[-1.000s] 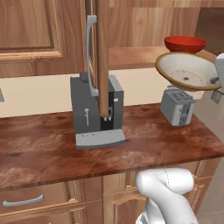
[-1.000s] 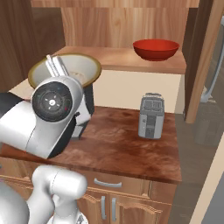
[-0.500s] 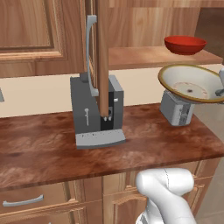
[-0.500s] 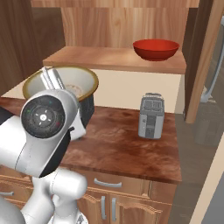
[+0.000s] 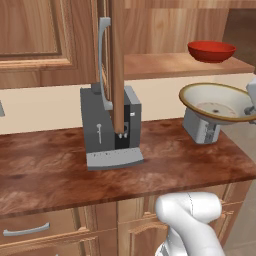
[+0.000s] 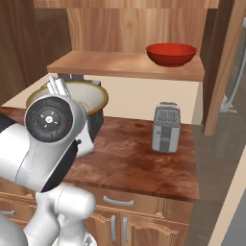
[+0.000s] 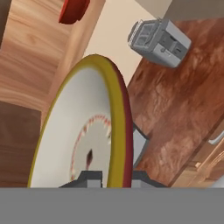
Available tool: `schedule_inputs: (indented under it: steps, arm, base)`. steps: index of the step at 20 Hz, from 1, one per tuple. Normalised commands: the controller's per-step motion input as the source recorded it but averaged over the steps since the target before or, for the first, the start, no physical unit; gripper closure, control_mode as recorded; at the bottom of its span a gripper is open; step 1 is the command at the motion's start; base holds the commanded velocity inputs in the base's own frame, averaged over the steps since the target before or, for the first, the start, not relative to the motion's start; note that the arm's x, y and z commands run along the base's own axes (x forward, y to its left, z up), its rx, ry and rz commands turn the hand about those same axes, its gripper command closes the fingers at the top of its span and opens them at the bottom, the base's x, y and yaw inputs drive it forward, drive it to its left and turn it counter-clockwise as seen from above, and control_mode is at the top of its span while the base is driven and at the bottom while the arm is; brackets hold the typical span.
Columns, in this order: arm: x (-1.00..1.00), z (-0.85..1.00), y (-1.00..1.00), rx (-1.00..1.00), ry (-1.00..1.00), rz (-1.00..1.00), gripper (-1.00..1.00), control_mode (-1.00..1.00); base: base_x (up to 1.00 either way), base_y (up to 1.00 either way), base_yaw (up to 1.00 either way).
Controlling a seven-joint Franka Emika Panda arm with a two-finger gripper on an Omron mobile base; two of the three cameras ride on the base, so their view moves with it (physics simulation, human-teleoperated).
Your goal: Move the bowls from the cabinet to the plates on the dining table.
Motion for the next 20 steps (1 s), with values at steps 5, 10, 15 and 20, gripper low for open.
schedule_inputs:
  steps: [5,10,15,20]
  arm:
    - [0.00,0.00,0.00,0.00,0.02,0.00,1.00,-1.00]
    - [0.00,0.00,0.00,0.00,0.00,0.00,1.00,-1.00]
    - [0.00,0.00,0.00,0.00,0.00,0.00,1.00,-1.00]
    - [0.00,0.00,0.00,0.00,0.00,0.00,1.00,-1.00]
  base:
    - [0.00,0.00,0.00]
    - [0.00,0.00,0.00]
    - [0.00,0.00,0.00]
    - [0.00,0.00,0.00]
